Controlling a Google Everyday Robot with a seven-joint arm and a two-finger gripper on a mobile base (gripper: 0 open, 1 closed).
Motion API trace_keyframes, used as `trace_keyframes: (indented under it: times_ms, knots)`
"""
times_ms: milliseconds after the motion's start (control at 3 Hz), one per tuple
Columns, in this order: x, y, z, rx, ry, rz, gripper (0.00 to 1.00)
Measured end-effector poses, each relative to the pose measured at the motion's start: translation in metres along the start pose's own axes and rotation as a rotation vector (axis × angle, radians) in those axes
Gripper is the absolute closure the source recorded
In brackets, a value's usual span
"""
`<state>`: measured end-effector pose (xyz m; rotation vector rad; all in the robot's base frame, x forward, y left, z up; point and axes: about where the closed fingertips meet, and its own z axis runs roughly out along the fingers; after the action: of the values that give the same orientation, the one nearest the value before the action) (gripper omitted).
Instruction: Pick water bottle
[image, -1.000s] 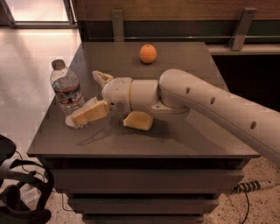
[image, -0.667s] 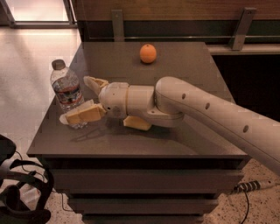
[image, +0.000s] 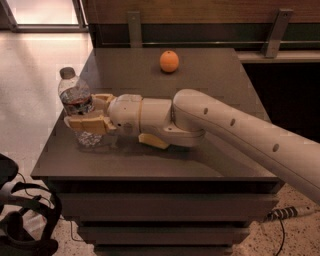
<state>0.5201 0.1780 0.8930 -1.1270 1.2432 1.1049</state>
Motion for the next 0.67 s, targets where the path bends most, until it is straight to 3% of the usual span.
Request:
trace_keyframes:
  times_ms: [333,667]
  knots:
    - [-0.0006,0.0012,0.0014,-0.003,0.000,-0.001,0.93]
    - [-0.0010,0.0020,0.0024,-0.005,-0.001,-0.001,1.00]
